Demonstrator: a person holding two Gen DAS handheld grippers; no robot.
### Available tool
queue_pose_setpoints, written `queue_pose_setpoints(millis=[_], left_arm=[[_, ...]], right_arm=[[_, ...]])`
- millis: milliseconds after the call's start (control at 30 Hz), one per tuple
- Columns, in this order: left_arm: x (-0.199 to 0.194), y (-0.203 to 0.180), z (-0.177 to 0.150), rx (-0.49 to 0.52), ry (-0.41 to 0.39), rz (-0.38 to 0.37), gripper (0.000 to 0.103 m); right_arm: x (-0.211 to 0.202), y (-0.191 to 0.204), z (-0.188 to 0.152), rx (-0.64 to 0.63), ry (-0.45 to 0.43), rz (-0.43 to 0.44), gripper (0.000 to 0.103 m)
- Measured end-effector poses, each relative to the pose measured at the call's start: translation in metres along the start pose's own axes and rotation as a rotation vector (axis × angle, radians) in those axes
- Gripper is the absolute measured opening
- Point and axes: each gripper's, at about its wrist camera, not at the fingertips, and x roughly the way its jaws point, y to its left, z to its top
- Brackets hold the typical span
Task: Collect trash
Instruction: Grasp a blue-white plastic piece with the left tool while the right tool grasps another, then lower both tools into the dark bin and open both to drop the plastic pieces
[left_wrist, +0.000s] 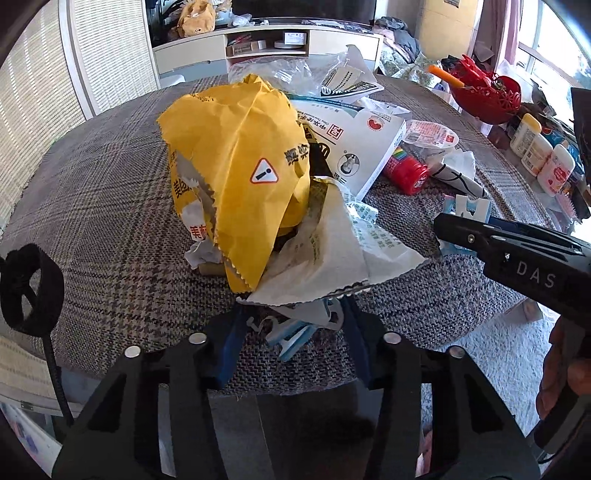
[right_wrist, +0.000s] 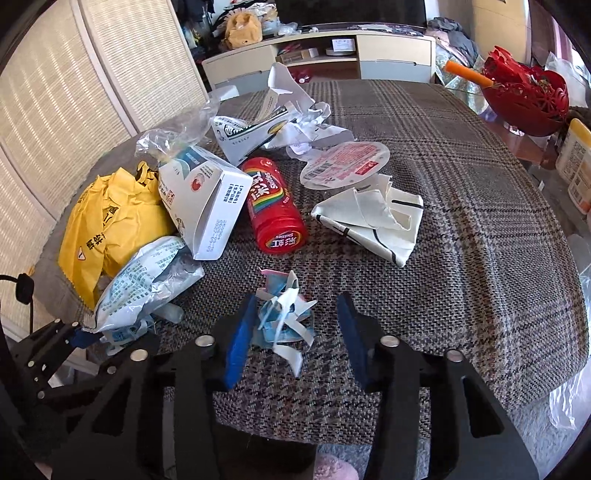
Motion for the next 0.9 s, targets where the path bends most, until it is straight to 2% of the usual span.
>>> queue_pose_setpoints(millis=[100, 233, 467, 667, 900], left_arm=[[-0.002, 0.001, 0.000, -0.006, 0.003, 0.002, 0.026], [-0.008, 0.008, -0.005, -0.026, 0.007, -0.025, 0.022], [-0.035, 0.010, -0.020, -0.018, -0.022, -0.041, 0.021], [-0.065, 0.012, -0.042, -0.017, -0.056, -0.049, 0.021], [-0.075, 0.014, -0.069, -0.015, -0.031, -0.023, 0.021]], right_arm=[[-0.003, 0.002, -0.004, -0.013, -0.006, 0.005, 0.030], [-0.014, 0.002, -0.009, -0.010, -0.017, 0.014, 0.029], [-0.043, 0.002, -0.026, -0.005, -0.047, 0.006, 0.029], [-0.068, 0.010, -0.048, -0.018, -0.063, 0.033, 0.029], [-0.071, 0.020, -0.082, -0.021, -0.035, 0.037, 0.029]])
